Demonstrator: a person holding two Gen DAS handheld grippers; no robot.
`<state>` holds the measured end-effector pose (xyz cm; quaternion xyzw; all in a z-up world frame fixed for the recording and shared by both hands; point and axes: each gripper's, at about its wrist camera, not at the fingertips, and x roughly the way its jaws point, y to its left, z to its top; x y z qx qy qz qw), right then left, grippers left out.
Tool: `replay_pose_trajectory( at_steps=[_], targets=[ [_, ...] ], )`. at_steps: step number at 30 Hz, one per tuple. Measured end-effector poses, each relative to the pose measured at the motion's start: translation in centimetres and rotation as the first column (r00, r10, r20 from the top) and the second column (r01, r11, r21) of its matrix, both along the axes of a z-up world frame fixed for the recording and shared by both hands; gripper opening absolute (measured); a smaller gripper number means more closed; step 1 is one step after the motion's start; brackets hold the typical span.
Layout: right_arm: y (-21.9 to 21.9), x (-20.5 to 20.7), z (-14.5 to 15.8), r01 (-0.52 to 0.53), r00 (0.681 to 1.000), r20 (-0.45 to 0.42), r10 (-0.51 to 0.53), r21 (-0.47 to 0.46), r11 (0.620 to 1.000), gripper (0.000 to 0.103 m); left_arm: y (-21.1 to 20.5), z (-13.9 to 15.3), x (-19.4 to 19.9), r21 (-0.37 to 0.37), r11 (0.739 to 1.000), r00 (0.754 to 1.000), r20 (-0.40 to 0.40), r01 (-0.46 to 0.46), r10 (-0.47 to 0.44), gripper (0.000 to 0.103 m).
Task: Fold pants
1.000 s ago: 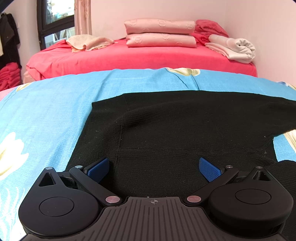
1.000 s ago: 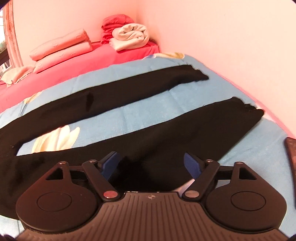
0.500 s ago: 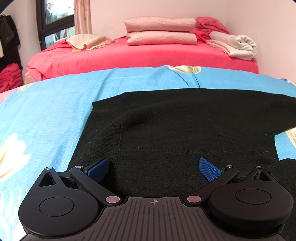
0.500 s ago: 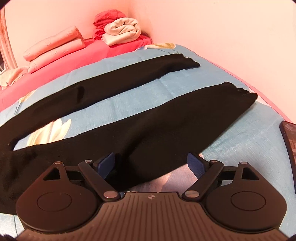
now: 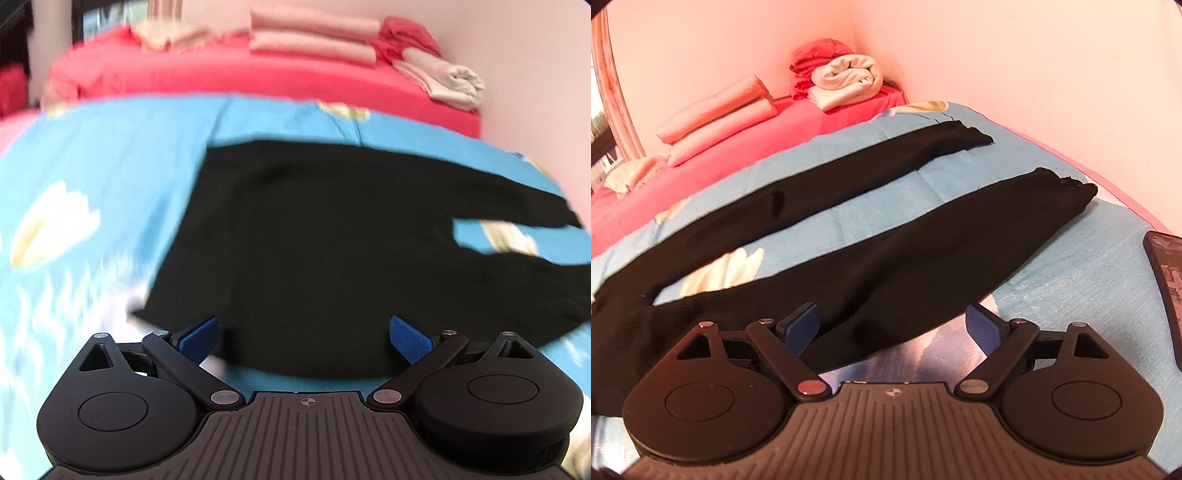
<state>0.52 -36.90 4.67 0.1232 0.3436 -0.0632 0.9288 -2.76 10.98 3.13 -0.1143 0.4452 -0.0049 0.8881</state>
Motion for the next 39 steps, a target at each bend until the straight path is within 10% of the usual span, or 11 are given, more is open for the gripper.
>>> replay_pose_trajectory(
  at_steps=[6, 22, 24, 27, 39],
  targets=[
    [-3.0, -0.4, 0.2, 0.094, 0.995, 0.024, -0.098, 0.143, 0.985, 0.089, 1.6, -2.3, -1.7, -0.274, 0.961, 0.992, -0.127, -0.047, 0.012, 0.103],
    [-8.0, 1.5, -3.7, 0.147, 0.981, 0.056, -0.184, 0.397, 0.906, 0.058, 4.5, -4.5, -0.2, -0.542, 0.819, 0.969, 0.029, -0.191, 0.246, 0.103],
    [-8.1, 1.5, -4.0, 0.158, 0.978, 0.063, -0.197, 0.390, 0.907, 0.037, 5.0, -4.6, -0.7, -0.549, 0.808, 0.962, 0.024, -0.214, 0.271, 0.103],
    [-8.1, 1.5, -4.3, 0.184, 0.975, 0.050, -0.215, 0.361, 0.914, 0.012, 5.4, -4.5, -0.7, -0.514, 0.822, 0.956, 0.011, -0.245, 0.292, 0.101],
    [-7.5, 5.4, 1.1, 0.042, 0.978, 0.182, -0.105, 0.320, 0.947, 0.008, 5.1, 2.4, 2.1, -0.383, 0.915, 0.939, 0.253, -0.124, 0.234, 0.090]
  ],
)
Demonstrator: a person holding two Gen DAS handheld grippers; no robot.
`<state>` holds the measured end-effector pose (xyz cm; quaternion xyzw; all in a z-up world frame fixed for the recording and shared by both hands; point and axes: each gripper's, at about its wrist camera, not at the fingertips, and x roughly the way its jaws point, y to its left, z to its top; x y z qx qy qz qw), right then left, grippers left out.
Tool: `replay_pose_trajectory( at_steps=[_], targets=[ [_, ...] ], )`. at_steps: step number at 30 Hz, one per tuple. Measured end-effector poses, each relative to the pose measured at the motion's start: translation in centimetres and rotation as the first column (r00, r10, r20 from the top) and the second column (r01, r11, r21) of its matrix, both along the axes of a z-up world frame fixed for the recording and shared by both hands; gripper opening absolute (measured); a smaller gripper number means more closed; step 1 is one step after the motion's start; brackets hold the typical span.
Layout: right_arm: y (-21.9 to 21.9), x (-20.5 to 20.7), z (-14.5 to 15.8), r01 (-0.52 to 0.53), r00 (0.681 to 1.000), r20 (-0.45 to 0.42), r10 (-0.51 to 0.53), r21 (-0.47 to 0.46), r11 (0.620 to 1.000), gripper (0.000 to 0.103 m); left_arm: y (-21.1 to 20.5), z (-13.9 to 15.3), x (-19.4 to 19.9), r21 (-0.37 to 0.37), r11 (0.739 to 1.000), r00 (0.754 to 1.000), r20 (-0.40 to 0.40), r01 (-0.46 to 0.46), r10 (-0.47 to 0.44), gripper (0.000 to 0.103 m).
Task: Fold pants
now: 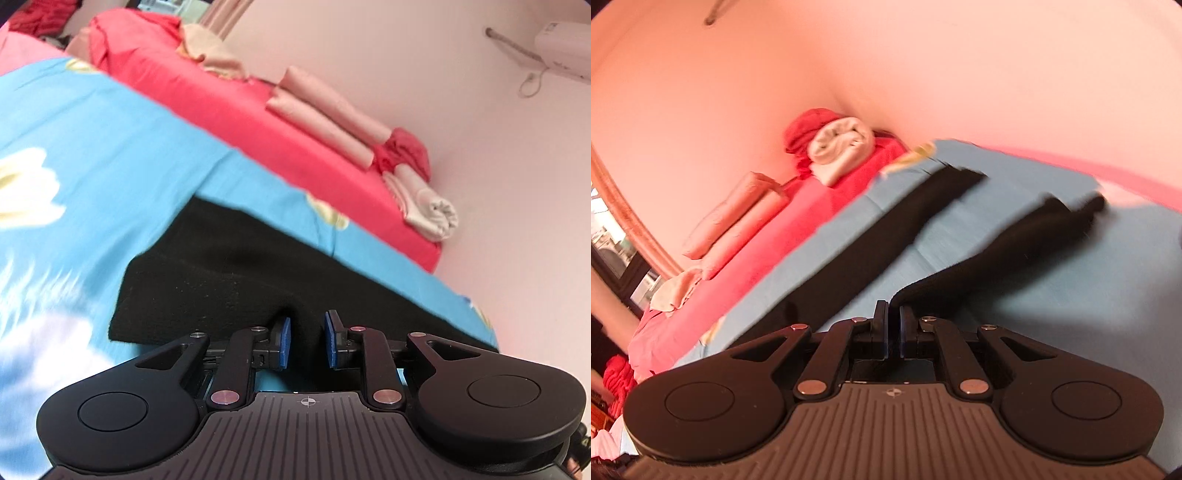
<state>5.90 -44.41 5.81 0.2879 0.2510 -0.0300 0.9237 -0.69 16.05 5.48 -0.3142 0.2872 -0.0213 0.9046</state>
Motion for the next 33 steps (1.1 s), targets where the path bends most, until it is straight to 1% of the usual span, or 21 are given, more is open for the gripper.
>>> replay_pose_trajectory(
  at_steps=[4, 6, 8, 10, 11, 13, 14, 15, 16, 17, 19, 21, 22, 23, 24, 26, 27, 28, 29, 31, 33],
  targets=[
    [0.1, 5.6, 2.1, -0.035, 0.999, 0.011, 0.035, 0.005, 0.999, 0.008, 0.3, 0.8, 5.2, 0.024, 1.000, 1.000, 0.008, 0.002, -0.003, 0.089],
    [0.0, 9.3, 2.4, -0.043, 0.999, -0.001, 0.043, 0.021, 0.999, 0.008, 0.5, 0.6, 8.2, 0.046, 0.999, 1.000, -0.006, 0.008, -0.008, 0.089],
    [0.0, 13.0, 2.1, -0.039, 0.999, -0.025, 0.040, 0.035, 0.999, 0.008, 0.4, -0.2, 11.3, 0.086, 0.996, 0.999, -0.035, 0.002, 0.001, 0.089],
    [0.1, 16.6, 1.4, -0.040, 0.998, -0.044, 0.041, 0.035, 0.999, 0.008, 0.6, -1.3, 14.3, 0.113, 0.994, 0.997, -0.069, -0.010, 0.018, 0.087],
    [0.1, 18.2, 0.8, -0.034, 0.998, -0.056, 0.036, 0.039, 0.999, 0.008, 0.8, -2.0, 15.1, 0.130, 0.991, 0.996, -0.080, -0.021, 0.032, 0.084],
    [0.3, 21.2, -0.6, -0.039, 0.995, -0.089, 0.043, 0.047, 0.998, 0.008, 1.5, -2.8, 16.7, 0.149, 0.989, 0.994, -0.102, -0.025, 0.041, 0.085],
    [0.5, 22.5, -1.5, -0.043, 0.992, -0.117, 0.049, 0.049, 0.998, 0.010, 2.0, -3.2, 17.2, 0.132, 0.991, 0.993, -0.117, -0.014, 0.030, 0.087],
    [0.4, 23.5, -2.4, -0.043, 0.988, -0.149, 0.050, 0.054, 0.998, 0.015, 2.7, -3.7, 17.8, 0.105, 0.994, 0.990, -0.139, -0.008, 0.022, 0.091],
    [0.3, 24.1, -3.2, -0.031, 0.984, -0.171, 0.041, 0.060, 0.998, 0.016, 3.2, -3.9, 18.2, 0.092, 0.996, 0.988, -0.153, -0.015, 0.029, 0.092],
    [0.1, 24.3, -3.8, -0.023, 0.984, -0.173, 0.035, 0.073, 0.997, 0.017, 3.7, -4.0, 18.2, 0.093, 0.995, 0.987, -0.158, -0.022, 0.037, 0.092],
    [-0.9, 23.7, -4.1, -0.025, 0.992, -0.117, 0.041, 0.136, 0.990, 0.025, 4.7, -3.7, 17.8, 0.101, 0.994, 0.987, -0.151, -0.037, 0.052, 0.097],
    [-2.7, 22.0, -3.4, -0.009, 1.000, -0.020, 0.013, 0.213, 0.977, 0.045, 5.1, -2.9, 16.5, 0.110, 0.992, 0.989, -0.130, -0.053, 0.067, 0.103],
    [-3.7, 20.9, -2.6, 0.014, 0.999, 0.026, -0.020, 0.235, 0.972, 0.053, 5.0, -2.4, 15.5, 0.126, 0.990, 0.992, -0.106, -0.060, 0.074, 0.103],
    [-4.5, 19.7, -1.6, 0.053, 0.996, 0.061, -0.068, 0.232, 0.971, 0.069, 4.7, -1.8, 14.5, 0.147, 0.987, 0.994, -0.075, -0.069, 0.081, 0.103],
    [-5.2, 18.3, -0.7, 0.102, 0.989, 0.083, -0.122, 0.207, 0.973, 0.076, 4.2, -1.3, 13.3, 0.171, 0.983, 0.996, -0.042, -0.073, 0.081, 0.103],
    [-6.4, 15.6, 0.8, 0.212, 0.971, 0.087, -0.224, 0.130, 0.969, 0.077, 2.9, -0.5, 11.5, 0.196, 0.979, 0.998, 0.001, -0.064, 0.064, 0.103],
    [-6.8, 14.6, 1.1, 0.253, 0.963, 0.069, -0.260, 0.099, 0.962, 0.077, 2.0, -0.4, 10.6, 0.206, 0.977, 0.999, 0.015, -0.050, 0.048, 0.103],
    [-7.0, 13.8, 1.3, 0.270, 0.961, 0.048, -0.273, 0.070, 0.960, 0.076, 0.9, -0.3, 9.9, 0.207, 0.978, 0.999, 0.027, -0.029, 0.024, 0.103],
    [-7.0, 13.2, 1.2, 0.266, 0.963, 0.024, -0.267, 0.041, 0.963, 0.076, -0.2, -0.4, 9.2, 0.205, 0.979, 0.999, 0.042, -0.001, -0.008, 0.103],
    [-6.5, 12.7, 0.7, 0.222, 0.975, -0.011, -0.222, -0.012, 0.975, 0.075, -2.7, -0.8, 8.3, 0.217, 0.974, 0.995, 0.053, 0.068, -0.081, 0.103],
    [-5.7, 12.8, 0.0, 0.182, 0.983, -0.012, -0.184, -0.065, 0.981, 0.074, -5.0, -1.6, 7.9, 0.241, 0.962, 0.988, 0.057, 0.128, -0.146, 0.103]
  ],
)
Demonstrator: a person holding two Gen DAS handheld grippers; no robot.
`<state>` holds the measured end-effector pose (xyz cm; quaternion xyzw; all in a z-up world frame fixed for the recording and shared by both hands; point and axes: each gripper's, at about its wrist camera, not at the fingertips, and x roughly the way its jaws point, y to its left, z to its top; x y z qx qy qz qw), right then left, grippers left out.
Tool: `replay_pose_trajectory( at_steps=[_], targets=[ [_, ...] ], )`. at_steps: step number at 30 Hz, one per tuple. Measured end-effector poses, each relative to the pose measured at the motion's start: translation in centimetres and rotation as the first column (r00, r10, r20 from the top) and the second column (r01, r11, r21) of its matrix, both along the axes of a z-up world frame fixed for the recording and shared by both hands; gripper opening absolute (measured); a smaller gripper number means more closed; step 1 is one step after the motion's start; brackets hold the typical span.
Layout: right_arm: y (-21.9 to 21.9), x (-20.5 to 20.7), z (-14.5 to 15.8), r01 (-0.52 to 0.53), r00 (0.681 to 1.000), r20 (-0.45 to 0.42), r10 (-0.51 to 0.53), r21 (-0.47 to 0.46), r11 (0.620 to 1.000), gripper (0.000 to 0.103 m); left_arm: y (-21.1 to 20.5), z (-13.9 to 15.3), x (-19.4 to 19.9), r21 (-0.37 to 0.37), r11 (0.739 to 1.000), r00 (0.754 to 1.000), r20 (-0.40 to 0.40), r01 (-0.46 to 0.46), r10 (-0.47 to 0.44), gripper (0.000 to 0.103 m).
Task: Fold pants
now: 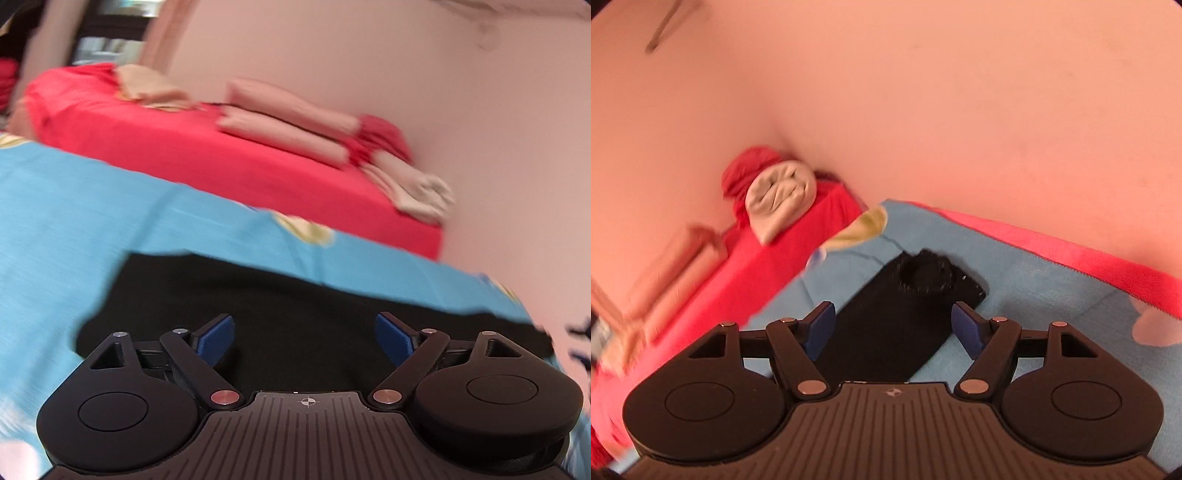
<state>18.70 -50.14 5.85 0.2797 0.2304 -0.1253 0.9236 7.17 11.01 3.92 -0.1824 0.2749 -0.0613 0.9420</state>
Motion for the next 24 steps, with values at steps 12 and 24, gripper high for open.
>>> replay_pose_trajectory(
  at_steps=[12, 24],
  targets=[
    [1.9, 2.1, -2.5, 0.159, 0.986, -0.042, -0.161, -0.044, 0.986, 0.067, -4.6, -4.2, 1.2, 0.240, 0.969, 0.996, -0.084, 0.062, -0.043, 0.103],
    [3.4, 11.4, -3.7, -0.045, 0.983, -0.185, -0.012, -0.305, 0.951, 0.013, -5.0, -4.4, 1.1, 0.258, 0.964, 0.996, -0.080, 0.059, -0.040, 0.103]
  ],
)
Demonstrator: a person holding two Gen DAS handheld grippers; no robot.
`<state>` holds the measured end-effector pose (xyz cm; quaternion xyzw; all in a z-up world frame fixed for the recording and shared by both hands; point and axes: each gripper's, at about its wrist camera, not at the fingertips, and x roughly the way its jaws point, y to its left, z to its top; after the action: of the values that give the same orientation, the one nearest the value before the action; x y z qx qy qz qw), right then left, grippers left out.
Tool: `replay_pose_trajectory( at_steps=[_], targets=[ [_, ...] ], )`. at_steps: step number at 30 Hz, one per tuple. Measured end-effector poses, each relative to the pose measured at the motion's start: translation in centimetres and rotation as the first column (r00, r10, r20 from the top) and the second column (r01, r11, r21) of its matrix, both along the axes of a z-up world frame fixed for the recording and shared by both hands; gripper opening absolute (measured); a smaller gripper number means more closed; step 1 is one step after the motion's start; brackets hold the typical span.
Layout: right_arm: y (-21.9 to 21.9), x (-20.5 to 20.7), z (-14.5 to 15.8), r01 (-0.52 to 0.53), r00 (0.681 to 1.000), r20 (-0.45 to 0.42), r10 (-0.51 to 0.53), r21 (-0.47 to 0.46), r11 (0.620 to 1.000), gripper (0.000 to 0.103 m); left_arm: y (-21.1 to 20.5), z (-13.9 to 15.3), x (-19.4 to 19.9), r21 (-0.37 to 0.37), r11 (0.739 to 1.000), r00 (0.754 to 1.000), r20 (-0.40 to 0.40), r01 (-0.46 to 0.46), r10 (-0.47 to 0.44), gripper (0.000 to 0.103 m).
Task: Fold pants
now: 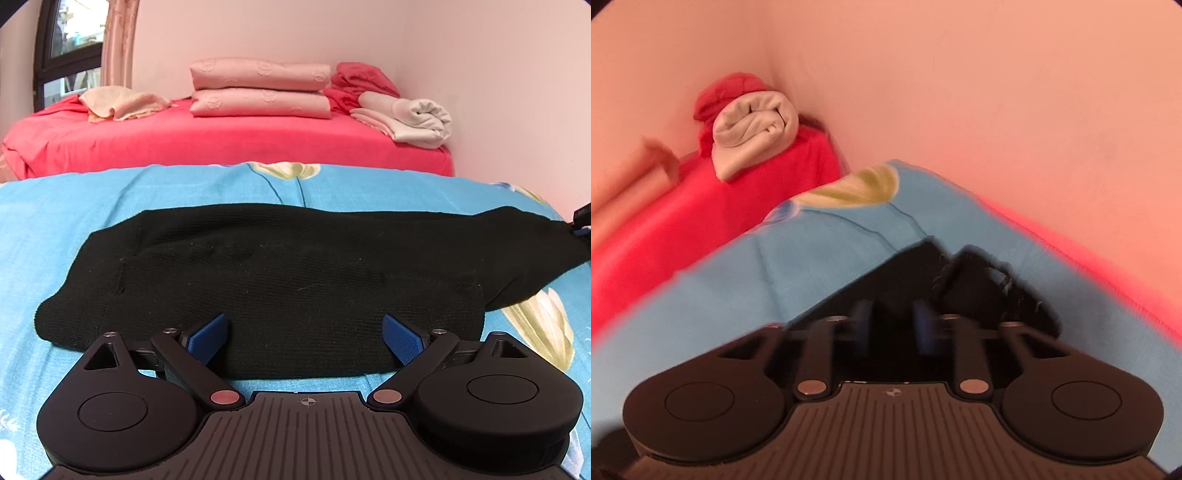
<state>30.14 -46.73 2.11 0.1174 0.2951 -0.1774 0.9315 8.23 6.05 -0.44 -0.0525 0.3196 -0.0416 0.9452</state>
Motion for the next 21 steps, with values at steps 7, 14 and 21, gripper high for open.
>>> replay_pose_trajectory(
  at_steps=[7, 14, 21],
  targets=[
    [-0.8, -2.0, 4.4, -0.003, 0.988, 0.152, -0.001, 0.024, 1.000, 0.007, -0.2, 0.0, 0.0, 0.005, 1.000, 1.000, 0.000, 0.001, -0.001, 0.103],
    [-2.7, -0.2, 0.0, 0.086, 0.994, 0.062, -0.093, 0.096, 0.992, 0.041, -0.4, 0.0, 0.0, 0.006, 1.000, 1.000, 0.003, -0.001, 0.001, 0.103],
    [3.9, -4.8, 5.1, -0.098, 0.984, 0.147, 0.102, -0.036, 0.995, 0.062, -0.4, 0.3, -0.4, 0.000, 1.000, 1.000, 0.026, 0.017, -0.017, 0.103]
  ],
)
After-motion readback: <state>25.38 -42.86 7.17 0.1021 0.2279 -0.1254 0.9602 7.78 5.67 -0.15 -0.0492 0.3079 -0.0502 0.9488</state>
